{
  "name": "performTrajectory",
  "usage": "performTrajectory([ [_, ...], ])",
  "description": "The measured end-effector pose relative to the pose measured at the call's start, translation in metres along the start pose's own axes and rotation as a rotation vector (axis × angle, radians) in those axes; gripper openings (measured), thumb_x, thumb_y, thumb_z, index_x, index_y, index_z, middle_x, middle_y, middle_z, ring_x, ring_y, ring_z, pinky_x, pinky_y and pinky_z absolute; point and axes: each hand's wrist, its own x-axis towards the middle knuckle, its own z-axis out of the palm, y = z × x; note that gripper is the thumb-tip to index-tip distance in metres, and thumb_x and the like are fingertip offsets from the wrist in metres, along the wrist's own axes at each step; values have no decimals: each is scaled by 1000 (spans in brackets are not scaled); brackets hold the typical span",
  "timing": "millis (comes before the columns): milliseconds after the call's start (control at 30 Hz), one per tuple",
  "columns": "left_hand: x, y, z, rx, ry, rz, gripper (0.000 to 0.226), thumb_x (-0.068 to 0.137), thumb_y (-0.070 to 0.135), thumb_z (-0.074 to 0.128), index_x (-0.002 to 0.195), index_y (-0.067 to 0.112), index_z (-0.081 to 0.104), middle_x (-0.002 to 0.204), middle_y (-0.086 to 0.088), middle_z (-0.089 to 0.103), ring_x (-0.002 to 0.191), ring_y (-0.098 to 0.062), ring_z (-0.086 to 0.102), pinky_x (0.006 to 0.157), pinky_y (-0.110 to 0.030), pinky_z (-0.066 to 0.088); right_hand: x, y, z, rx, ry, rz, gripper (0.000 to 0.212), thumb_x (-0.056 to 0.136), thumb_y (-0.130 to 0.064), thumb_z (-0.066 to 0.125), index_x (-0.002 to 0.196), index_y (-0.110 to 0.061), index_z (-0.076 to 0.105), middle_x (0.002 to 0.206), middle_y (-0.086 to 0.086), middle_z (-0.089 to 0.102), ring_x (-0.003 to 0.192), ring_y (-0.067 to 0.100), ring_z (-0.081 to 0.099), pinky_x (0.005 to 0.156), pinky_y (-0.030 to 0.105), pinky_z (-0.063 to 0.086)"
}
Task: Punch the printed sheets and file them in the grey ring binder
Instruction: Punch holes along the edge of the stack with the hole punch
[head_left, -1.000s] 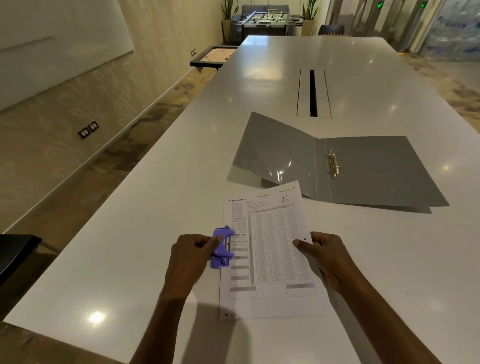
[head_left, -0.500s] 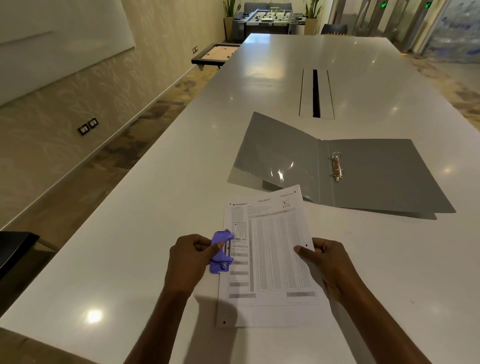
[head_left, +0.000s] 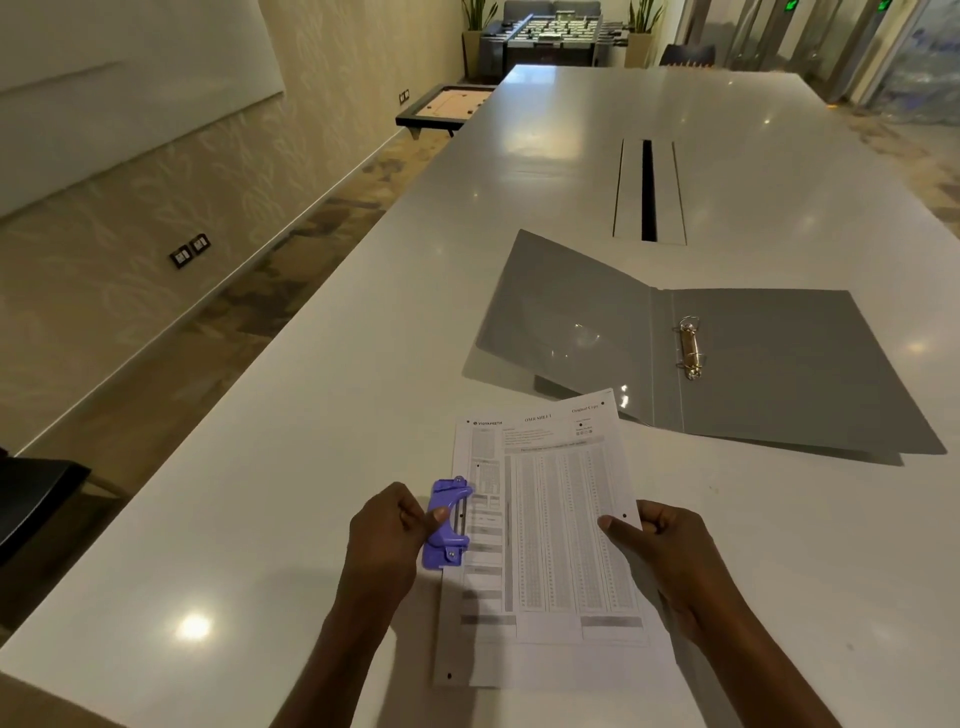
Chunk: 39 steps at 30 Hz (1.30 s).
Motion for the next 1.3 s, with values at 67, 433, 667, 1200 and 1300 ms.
performTrajectory([
  [67, 1, 4, 0, 11, 1, -14, 40, 93, 28, 77, 71, 13, 47, 69, -3, 57, 62, -14, 45, 56, -21, 35, 2, 1, -1, 1, -19, -7, 76, 73, -33, 87, 112, 21, 48, 110, 43, 59, 103, 62, 57, 90, 71, 49],
  [433, 1, 9, -16, -82, -140, -55, 44, 90, 45, 77, 83, 2, 66, 69, -7, 67, 61, -15, 56, 61, -25, 44, -5, -7, -6, 25, -28, -10, 15, 89, -1, 76, 100, -11, 80, 94, 3, 83, 81, 15, 80, 68, 21, 62],
  [667, 2, 12, -15, -80, -139, -61, 42, 91, 46, 75, 78, 8, 63, 70, -8, 66, 63, -18, 56, 63, -27, 45, -3, -10, -14, 69, -56, 61, 19, 88, -1, 76, 107, 1, 78, 101, 12, 81, 94, 30, 79, 95, 51, 60],
  [1200, -35, 79, 11, -284, 18, 220, 35, 101, 32, 65, 133, 18, 64, 122, 3, 67, 111, -20, 67, 92, -33, 56, -42, -18, -95, 289, 17, 12, 25, 92, -5, 71, 117, -4, 74, 109, 11, 80, 98, 28, 78, 86, 38, 64],
  [1300, -35, 96, 25, -490, -195, 155, 32, 102, 25, 64, 131, 12, 69, 122, -2, 76, 117, -25, 71, 106, -41, 55, -54, -27, -106, 307, 45, -36, 27, 91, -7, 72, 118, -6, 73, 111, 11, 80, 101, 28, 78, 88, 39, 63],
])
